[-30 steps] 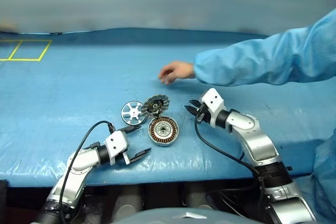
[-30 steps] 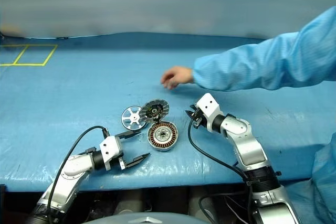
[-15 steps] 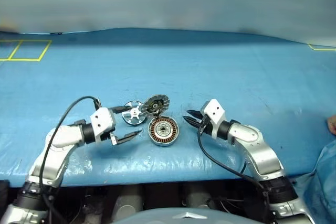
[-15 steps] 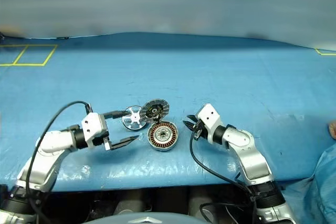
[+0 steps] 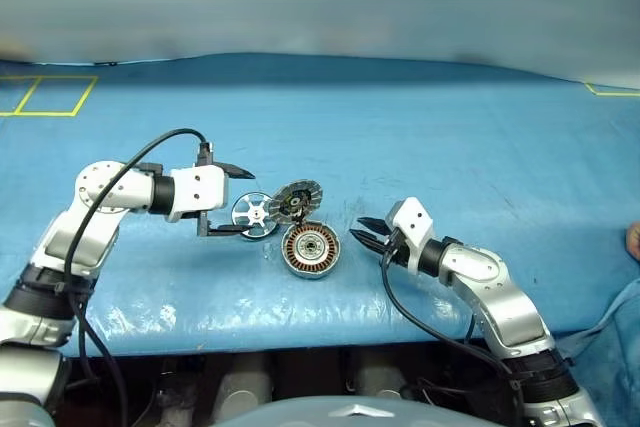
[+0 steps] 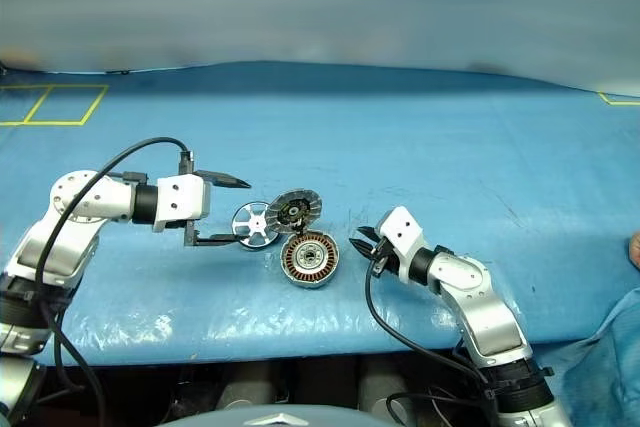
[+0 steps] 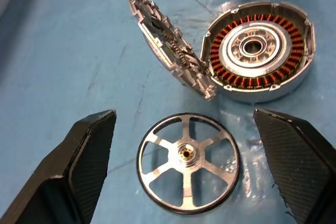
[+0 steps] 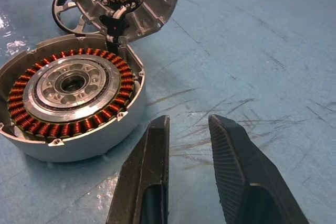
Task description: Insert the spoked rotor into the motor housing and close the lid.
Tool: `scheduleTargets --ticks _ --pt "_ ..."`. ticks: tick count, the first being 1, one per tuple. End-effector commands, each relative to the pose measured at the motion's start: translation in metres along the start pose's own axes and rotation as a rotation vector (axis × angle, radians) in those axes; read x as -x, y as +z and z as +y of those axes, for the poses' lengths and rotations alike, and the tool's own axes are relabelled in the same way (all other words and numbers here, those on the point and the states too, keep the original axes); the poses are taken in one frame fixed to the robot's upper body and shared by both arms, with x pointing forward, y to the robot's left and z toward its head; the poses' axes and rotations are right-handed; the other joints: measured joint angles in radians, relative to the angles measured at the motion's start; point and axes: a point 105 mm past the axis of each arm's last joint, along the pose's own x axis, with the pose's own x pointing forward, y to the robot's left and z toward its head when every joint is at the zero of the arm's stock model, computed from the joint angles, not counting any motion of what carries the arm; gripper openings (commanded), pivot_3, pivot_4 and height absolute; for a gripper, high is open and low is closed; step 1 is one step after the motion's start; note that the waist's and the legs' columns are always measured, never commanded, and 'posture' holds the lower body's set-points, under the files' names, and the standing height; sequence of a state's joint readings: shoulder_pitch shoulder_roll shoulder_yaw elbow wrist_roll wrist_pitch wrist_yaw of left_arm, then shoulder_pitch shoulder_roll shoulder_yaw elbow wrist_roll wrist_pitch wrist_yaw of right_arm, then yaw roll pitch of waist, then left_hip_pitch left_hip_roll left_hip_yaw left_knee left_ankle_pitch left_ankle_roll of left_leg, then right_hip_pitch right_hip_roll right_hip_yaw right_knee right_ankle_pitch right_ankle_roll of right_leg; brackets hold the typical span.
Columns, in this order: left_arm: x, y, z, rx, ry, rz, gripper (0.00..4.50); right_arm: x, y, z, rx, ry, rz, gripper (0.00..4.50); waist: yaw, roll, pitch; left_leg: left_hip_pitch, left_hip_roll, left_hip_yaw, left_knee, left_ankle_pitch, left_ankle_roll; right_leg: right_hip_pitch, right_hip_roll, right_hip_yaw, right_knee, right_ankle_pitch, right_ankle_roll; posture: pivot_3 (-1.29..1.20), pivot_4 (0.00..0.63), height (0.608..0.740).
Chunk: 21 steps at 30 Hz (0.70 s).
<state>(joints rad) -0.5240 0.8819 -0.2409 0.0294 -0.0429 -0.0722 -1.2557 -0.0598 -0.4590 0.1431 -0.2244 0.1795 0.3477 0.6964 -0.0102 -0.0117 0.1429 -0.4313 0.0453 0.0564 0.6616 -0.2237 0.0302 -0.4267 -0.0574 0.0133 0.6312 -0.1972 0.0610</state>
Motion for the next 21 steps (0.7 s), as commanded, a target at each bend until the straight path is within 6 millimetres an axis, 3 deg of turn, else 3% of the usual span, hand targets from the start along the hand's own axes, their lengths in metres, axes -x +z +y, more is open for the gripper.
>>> scheduleTargets --ticks 1,5,13,21 --pt "0.002 -0.002 0.012 -0.095 -0.081 0.123 4.44 0.003 0.013 -0.004 0.045 -0.016 -0.032 1.25 0.0 0.0 0.0 0.0 0.0 0.0 0.0 0.0 0.0 0.0 0.0 0.0 0.0 0.0 0.0 0.0 0.15 0.74" --pt "-0.006 0.004 0.014 -0.145 -0.196 0.227 4.44 0.009 0.013 -0.004 0.043 -0.002 -0.005 1.25 0.001 0.0 0.0 -0.001 0.0 -0.001 0.0 0.0 0.0 0.0 0.001 0.001 0.0 0.0 0.0 0.0 0.15 0.74" --pt "-0.023 -0.006 -0.003 -0.154 -0.312 0.33 4.44 0.017 0.018 -0.007 0.066 0.024 0.046 1.25 0.0 -0.001 0.001 -0.001 0.0 -0.002 0.001 0.0 0.0 0.0 0.003 0.002 0.002 0.0 0.0 0.0 0.15 0.74" --pt "-0.038 -0.011 -0.006 -0.123 -0.271 0.321 4.44 0.016 0.016 -0.002 0.064 0.052 0.072 1.25 0.002 -0.001 0.001 -0.001 0.0 -0.003 0.004 0.0 0.0 0.0 0.003 0.002 0.004 0.0 0.0 0.0 0.15 0.74"
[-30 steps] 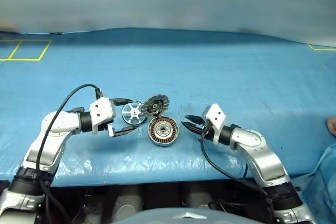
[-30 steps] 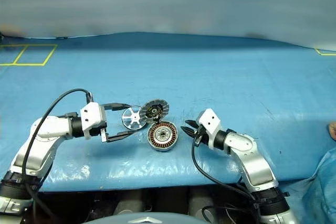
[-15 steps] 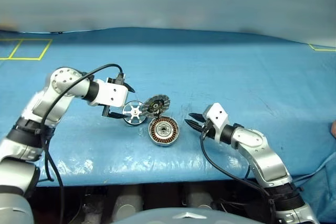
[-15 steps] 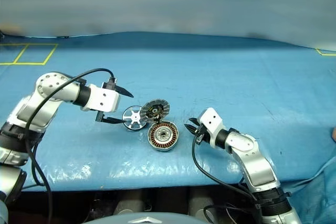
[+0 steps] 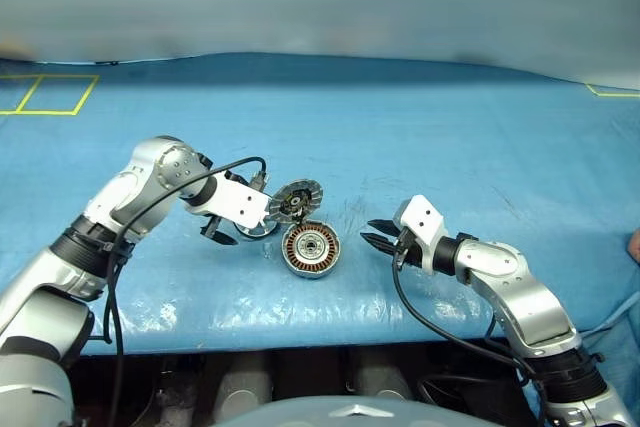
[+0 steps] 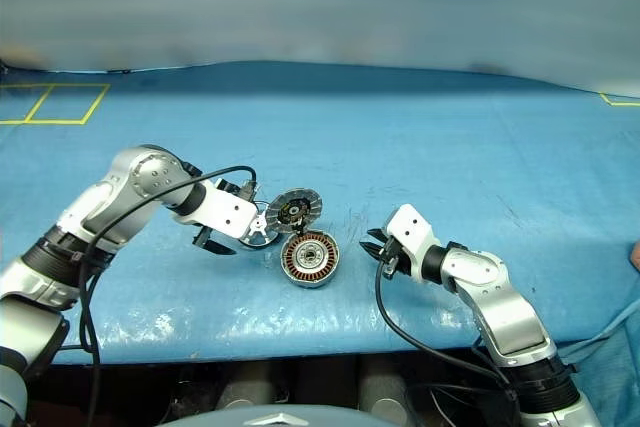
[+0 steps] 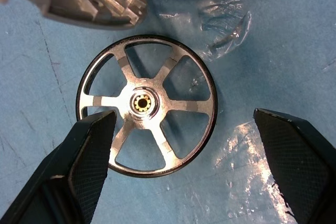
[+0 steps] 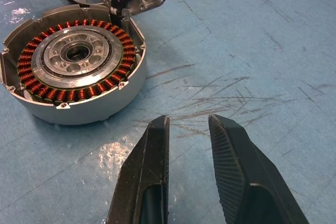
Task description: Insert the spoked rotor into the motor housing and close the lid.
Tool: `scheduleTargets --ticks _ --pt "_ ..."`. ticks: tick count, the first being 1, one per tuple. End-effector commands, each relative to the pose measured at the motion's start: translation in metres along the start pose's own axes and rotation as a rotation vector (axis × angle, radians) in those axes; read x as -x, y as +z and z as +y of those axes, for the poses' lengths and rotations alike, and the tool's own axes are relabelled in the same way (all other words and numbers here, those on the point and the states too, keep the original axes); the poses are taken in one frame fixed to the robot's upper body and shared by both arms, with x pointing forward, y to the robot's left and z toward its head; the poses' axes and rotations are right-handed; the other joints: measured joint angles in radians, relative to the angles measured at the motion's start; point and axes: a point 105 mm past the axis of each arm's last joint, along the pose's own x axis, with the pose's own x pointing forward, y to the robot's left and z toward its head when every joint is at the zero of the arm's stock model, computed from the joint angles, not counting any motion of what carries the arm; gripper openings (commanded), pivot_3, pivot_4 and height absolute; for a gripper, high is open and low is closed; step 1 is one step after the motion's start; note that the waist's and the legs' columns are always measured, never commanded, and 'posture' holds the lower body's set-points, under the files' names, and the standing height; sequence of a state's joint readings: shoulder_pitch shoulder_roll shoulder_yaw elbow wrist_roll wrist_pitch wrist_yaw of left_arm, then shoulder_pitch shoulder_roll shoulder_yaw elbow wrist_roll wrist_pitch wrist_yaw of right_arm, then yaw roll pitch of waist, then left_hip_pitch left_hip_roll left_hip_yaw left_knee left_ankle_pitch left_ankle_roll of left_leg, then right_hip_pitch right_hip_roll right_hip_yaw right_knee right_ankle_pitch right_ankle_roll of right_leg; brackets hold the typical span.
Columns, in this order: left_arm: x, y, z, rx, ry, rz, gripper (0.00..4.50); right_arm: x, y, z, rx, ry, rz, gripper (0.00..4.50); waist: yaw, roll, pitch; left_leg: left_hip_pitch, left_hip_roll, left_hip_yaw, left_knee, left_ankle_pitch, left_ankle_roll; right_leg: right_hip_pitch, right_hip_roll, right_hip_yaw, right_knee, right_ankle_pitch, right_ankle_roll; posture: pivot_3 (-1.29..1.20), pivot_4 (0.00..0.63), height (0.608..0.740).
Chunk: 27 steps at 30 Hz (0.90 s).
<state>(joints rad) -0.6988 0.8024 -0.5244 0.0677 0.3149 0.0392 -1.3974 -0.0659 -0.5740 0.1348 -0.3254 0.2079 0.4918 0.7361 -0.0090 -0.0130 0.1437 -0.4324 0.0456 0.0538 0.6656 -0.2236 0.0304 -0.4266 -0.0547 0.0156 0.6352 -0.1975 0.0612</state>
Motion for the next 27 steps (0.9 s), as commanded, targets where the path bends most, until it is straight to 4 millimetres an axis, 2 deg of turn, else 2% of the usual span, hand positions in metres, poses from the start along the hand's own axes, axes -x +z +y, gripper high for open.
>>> scheduleTargets --ticks 1,7,9,11,27 --pt "0.007 0.0 0.01 0.015 0.046 -0.004 4.44 0.001 0.014 0.001 0.035 0.013 -0.03 1.25 0.0 0.0 0.0 0.0 0.0 0.0 0.0 0.0 0.0 0.0 0.0 0.0 0.001 0.0 0.0 0.0 0.15 0.74" --pt "0.019 0.007 0.017 0.05 0.025 -0.047 4.44 0.001 0.011 -0.001 0.035 0.0 -0.008 1.25 0.0 -0.001 0.001 0.0 0.0 0.0 0.001 0.0 0.0 0.0 0.0 0.0 0.003 0.0 0.0 0.0 0.15 0.74" --pt "0.019 0.008 0.021 0.054 0.025 -0.047 4.09 0.0 0.01 -0.001 0.033 -0.001 -0.003 1.27 0.0 -0.001 0.001 0.0 0.0 0.0 0.002 0.0 0.0 0.0 0.0 0.0 0.004 0.0 0.0 0.0 0.15 0.74" --pt "0.018 0.007 0.025 0.06 0.034 -0.041 3.54 0.0 0.009 0.0 0.032 0.002 0.0 1.27 0.001 -0.001 0.001 0.001 0.0 -0.001 0.002 0.0 0.0 0.0 0.0 0.0 0.005 -0.001 0.0 0.0 0.15 0.74" --pt "-0.001 -0.013 0.031 0.089 0.034 0.044 3.54 0.003 0.007 -0.001 0.027 -0.019 0.012 1.27 -0.001 -0.002 0.001 0.001 0.0 -0.001 0.003 0.0 0.0 -0.001 0.0 0.001 0.007 -0.001 0.0 0.0 0.15 0.74"
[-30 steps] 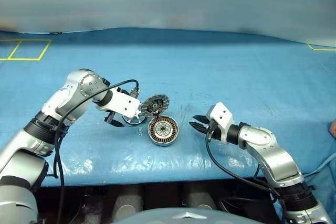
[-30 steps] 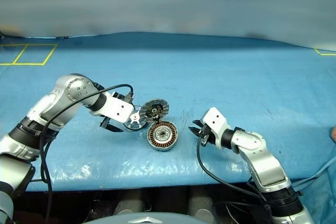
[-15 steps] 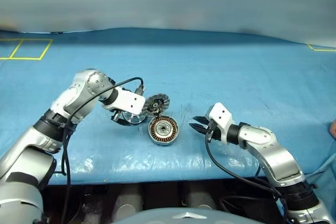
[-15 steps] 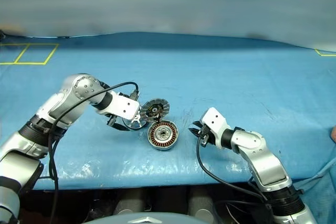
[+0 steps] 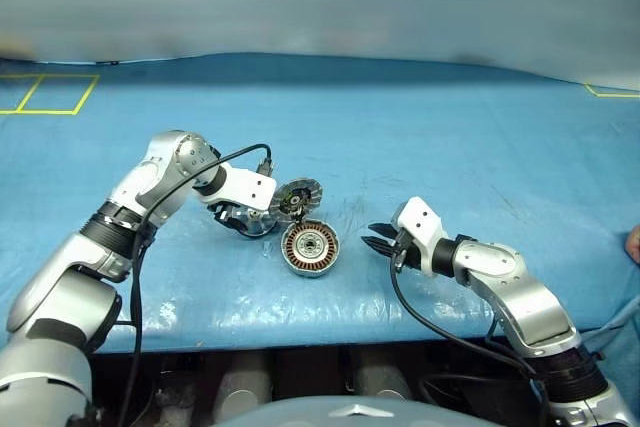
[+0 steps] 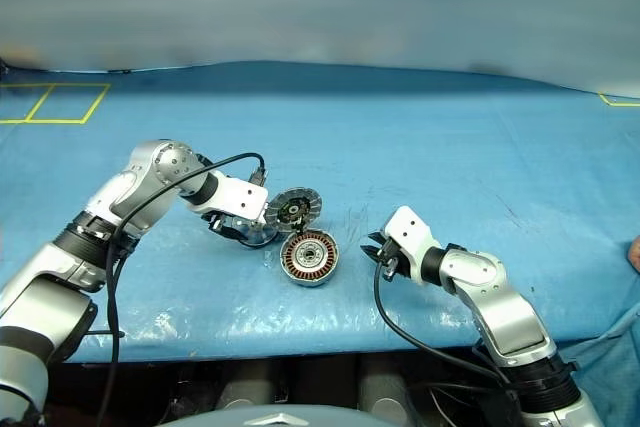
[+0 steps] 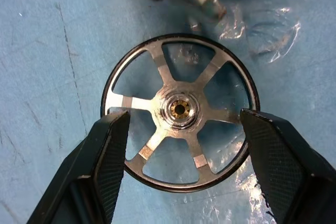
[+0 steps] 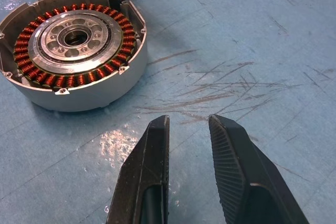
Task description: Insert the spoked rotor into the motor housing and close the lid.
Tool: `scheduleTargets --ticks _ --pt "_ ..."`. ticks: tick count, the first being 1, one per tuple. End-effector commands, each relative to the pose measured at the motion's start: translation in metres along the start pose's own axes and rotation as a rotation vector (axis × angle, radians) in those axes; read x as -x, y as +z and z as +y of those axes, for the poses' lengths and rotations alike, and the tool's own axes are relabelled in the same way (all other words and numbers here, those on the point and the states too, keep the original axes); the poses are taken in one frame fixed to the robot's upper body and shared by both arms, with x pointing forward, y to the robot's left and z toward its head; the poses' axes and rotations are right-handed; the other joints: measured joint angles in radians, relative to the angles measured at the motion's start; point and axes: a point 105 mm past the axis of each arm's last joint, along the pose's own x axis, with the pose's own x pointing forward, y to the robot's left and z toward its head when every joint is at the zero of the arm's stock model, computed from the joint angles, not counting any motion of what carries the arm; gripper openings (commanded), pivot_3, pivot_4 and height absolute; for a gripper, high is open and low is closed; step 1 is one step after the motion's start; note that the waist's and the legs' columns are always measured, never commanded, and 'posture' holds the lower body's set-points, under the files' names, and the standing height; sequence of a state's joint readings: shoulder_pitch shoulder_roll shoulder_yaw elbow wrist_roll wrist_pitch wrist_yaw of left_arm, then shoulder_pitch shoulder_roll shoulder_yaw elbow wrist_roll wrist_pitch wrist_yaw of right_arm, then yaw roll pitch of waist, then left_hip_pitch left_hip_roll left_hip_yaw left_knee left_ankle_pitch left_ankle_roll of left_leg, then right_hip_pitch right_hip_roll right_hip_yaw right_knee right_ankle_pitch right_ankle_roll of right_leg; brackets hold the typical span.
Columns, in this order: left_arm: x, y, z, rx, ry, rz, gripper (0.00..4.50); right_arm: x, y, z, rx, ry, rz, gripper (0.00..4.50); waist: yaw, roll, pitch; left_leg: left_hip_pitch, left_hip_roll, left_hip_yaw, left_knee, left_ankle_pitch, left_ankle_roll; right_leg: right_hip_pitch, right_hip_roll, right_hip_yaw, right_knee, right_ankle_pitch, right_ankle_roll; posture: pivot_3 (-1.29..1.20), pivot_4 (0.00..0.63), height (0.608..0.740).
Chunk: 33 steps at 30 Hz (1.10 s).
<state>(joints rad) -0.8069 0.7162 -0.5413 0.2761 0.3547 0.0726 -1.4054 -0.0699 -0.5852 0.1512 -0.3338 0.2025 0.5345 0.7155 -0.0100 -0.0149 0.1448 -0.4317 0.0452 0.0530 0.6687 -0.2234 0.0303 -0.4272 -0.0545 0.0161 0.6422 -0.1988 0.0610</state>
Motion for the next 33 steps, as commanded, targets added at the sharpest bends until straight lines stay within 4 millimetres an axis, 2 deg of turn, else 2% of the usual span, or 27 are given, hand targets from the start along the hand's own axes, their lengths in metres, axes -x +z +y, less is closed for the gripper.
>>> scheduleTargets --ticks 1,10,11,13,19,33 --pt "0.004 0.001 0.011 -0.025 0.044 0.016 3.54 0.004 0.011 -0.001 0.036 -0.01 -0.027 1.27 0.001 0.0 0.0 0.0 0.0 0.0 0.0 0.0 0.0 0.0 0.0 0.0 0.0 0.0 0.0 0.0 0.15 0.74" --pt "-0.006 -0.003 0.01 -0.017 0.041 0.02 3.54 0.003 0.012 -0.003 0.041 -0.018 -0.03 1.27 0.002 0.0 0.0 0.001 0.0 0.0 0.002 0.0 0.0 0.001 0.0 0.0 0.001 0.0 0.0 0.0 0.15 0.74" --pt "-0.007 -0.003 0.01 -0.016 0.041 0.02 3.16 0.003 0.012 -0.002 0.04 -0.017 -0.031 1.27 0.003 0.0 0.0 0.001 0.0 0.0 0.003 0.0 0.0 0.001 0.0 0.0 0.002 0.0 0.0 0.0 0.15 0.74" --pt "-0.007 -0.004 0.009 -0.005 0.037 0.017 2.68 0.003 0.011 -0.002 0.038 -0.016 -0.031 1.27 0.003 0.0 0.0 0.001 0.0 -0.001 0.004 0.0 0.0 0.002 0.0 0.0 0.002 0.0 0.0 0.0 0.15 0.74" --pt "0.0 -0.007 0.013 -0.022 0.038 0.042 2.68 0.002 0.009 -0.007 0.037 -0.047 -0.025 1.27 0.002 0.0 0.0 0.0 0.0 -0.001 0.008 0.0 0.0 0.003 0.0 0.0 0.003 0.0 0.001 0.0 0.15 0.74" --pt "0.008 -0.003 0.033 -0.011 0.124 0.028 2.68 -0.001 0.007 -0.006 0.035 -0.039 -0.026 1.27 0.002 0.0 0.0 -0.003 0.0 -0.001 0.008 0.0 0.0 0.0 0.0 0.0 0.003 0.0 0.001 0.0 0.15 0.74"
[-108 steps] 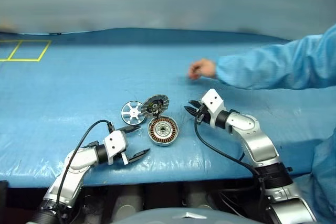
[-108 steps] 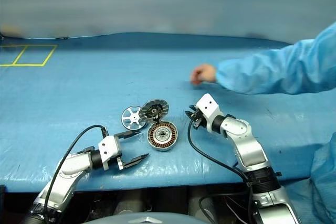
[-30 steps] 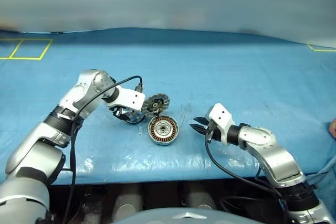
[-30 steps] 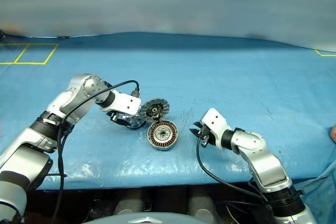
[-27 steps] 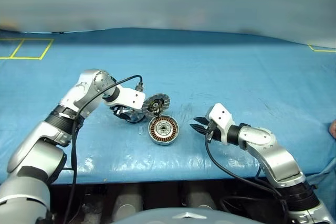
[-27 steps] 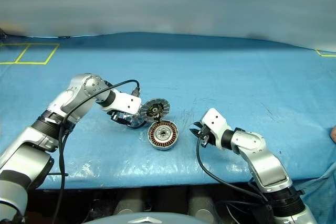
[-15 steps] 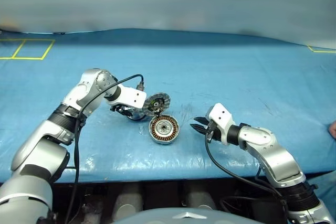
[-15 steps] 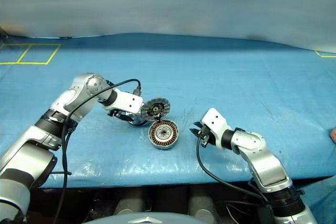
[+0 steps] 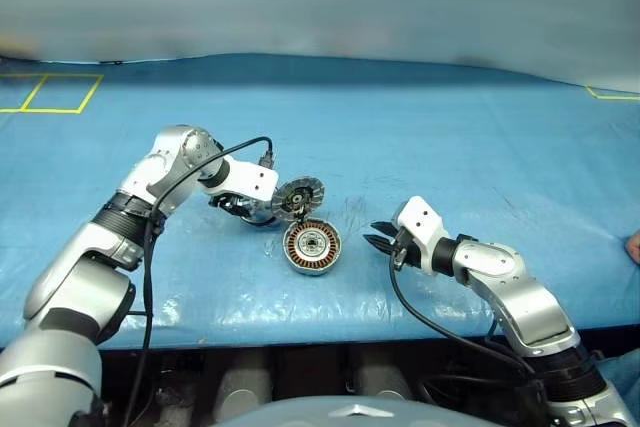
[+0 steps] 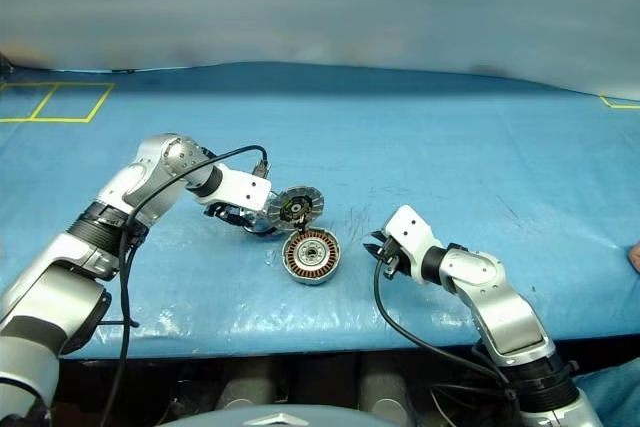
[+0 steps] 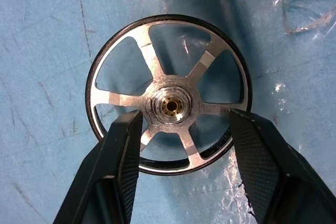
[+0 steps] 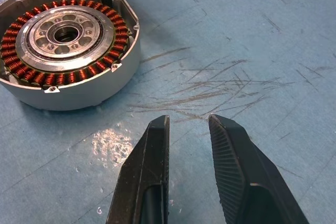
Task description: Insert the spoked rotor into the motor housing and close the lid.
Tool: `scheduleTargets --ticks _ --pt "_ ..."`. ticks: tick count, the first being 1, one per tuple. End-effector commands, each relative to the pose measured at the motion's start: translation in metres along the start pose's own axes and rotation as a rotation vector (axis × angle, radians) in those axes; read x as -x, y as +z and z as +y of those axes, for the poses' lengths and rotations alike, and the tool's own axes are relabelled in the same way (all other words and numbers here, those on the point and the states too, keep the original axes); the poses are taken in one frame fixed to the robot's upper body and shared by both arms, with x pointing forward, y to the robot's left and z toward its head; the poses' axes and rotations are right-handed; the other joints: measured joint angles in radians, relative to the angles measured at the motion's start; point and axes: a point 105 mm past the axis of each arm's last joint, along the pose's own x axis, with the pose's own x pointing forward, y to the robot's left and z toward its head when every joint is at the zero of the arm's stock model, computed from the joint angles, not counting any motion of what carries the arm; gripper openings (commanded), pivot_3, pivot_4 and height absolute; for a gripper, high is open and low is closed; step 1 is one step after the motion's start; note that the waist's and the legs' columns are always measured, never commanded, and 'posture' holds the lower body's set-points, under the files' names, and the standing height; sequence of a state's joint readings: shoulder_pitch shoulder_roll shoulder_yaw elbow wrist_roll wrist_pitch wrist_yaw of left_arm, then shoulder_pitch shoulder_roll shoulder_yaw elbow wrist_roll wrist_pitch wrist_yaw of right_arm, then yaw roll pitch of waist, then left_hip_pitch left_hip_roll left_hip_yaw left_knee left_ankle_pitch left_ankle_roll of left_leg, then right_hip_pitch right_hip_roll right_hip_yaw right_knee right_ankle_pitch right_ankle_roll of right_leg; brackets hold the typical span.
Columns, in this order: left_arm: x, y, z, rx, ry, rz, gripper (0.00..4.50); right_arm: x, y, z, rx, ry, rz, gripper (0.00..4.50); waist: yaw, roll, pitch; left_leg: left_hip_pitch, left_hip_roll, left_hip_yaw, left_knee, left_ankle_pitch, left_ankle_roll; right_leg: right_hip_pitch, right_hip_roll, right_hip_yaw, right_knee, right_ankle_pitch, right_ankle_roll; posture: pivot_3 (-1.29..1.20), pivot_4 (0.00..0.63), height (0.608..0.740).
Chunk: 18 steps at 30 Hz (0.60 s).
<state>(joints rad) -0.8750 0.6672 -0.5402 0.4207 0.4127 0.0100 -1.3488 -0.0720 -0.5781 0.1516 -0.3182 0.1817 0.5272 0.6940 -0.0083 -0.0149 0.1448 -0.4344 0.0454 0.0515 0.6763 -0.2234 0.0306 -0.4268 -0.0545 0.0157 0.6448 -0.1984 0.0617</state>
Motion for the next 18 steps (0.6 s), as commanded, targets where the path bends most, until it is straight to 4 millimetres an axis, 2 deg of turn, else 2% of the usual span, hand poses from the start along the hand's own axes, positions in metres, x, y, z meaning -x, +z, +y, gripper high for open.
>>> scheduleTargets --ticks 1,7,11,13,16,18 --pt "0.009 0.005 0.015 0.0 0.074 -0.02 2.68 0.0 0.009 -0.001 0.029 -0.006 -0.035 1.27 0.0 0.0 0.0 0.0 0.0 0.0 0.0 0.0 0.0 0.0 0.0 0.0 0.0 0.0 0.0 0.0 0.15 0.74" --pt "0.012 0.004 0.019 0.027 0.086 -0.036 2.68 -0.001 0.008 -0.001 0.029 -0.003 -0.034 1.27 0.0 0.0 0.0 -0.001 0.0 0.0 0.0 0.0 0.0 0.0 0.0 0.0 0.0 0.0 0.0 0.0 0.15 0.74" --pt "0.014 0.018 0.02 0.137 0.061 -0.157 2.68 -0.001 0.008 -0.001 0.03 -0.003 -0.034 1.27 0.0 0.0 0.0 -0.001 0.0 0.0 0.0 0.0 0.0 0.0 0.0 0.0 0.0 0.0 0.0 0.0 0.15 0.74" --pt "0.015 0.012 0.019 0.099 0.054 -0.113 2.68 -0.002 0.007 -0.002 0.03 -0.004 -0.034 1.27 -0.001 0.0 0.0 -0.001 0.0 -0.001 0.0 0.0 0.0 0.0 0.0 0.0 0.0 0.0 0.0 0.0 0.15 0.74" --pt "0.016 0.008 0.02 0.102 0.072 -0.098 3.29 -0.002 0.007 -0.002 0.029 -0.006 -0.036 1.27 -0.003 0.0 0.0 -0.001 0.0 -0.001 0.0 0.0 0.0 -0.001 0.0 0.0 0.0 0.0 0.0 0.0 0.15 0.74" --pt "0.017 0.008 0.021 0.106 0.074 -0.097 3.97 -0.002 0.006 -0.002 0.029 -0.005 -0.035 1.27 -0.002 0.0 0.0 -0.001 0.0 -0.001 0.0 0.0 0.0 -0.001 0.0 0.0 0.0 0.0 0.0 0.0 0.15 0.74"
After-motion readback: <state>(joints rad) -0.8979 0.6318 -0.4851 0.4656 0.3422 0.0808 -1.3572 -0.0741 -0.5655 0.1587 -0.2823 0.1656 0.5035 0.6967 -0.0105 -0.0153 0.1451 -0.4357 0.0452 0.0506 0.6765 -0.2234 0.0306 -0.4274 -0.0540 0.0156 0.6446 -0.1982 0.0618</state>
